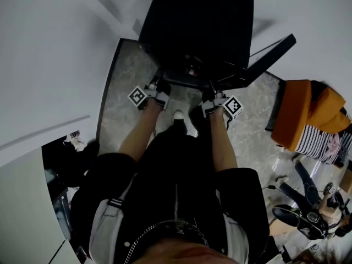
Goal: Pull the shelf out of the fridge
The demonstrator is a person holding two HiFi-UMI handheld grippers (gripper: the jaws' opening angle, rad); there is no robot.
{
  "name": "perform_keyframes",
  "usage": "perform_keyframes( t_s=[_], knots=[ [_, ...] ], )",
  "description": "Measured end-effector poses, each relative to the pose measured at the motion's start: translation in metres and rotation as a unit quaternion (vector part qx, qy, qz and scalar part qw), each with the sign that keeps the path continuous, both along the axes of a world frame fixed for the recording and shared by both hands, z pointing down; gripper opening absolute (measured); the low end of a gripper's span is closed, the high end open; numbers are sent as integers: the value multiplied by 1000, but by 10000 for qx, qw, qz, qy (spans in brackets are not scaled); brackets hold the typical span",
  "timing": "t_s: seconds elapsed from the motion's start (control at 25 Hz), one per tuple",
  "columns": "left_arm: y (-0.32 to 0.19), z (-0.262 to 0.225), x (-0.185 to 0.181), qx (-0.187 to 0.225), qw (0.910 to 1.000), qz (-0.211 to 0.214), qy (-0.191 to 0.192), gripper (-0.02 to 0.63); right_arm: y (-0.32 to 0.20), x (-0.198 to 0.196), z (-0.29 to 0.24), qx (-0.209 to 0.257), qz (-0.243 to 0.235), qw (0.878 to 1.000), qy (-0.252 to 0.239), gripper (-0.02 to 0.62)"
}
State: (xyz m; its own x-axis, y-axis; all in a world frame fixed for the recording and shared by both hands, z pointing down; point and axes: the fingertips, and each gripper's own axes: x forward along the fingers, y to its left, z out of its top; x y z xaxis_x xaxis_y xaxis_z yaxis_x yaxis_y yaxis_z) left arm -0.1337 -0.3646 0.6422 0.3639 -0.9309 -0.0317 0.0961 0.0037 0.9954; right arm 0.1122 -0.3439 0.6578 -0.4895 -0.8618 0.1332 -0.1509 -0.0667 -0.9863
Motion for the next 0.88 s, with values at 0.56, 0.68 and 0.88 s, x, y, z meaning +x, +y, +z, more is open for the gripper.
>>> perform_keyframes(
  t_s=[0.56, 0.68, 0.88],
  knots=[
    [27, -2, -7, 140, 9998, 65, -119, 25, 28, -4, -1, 258, 33, 9995, -187, 26],
    [32, -1, -7, 144, 9998, 69, -115, 26, 33, -5, -4, 281, 44, 9994, -220, 26],
    [38, -5, -8, 238, 9996, 97, -98, 29, 40, -5, -6, 332, 92, 9993, -159, 28]
  ],
)
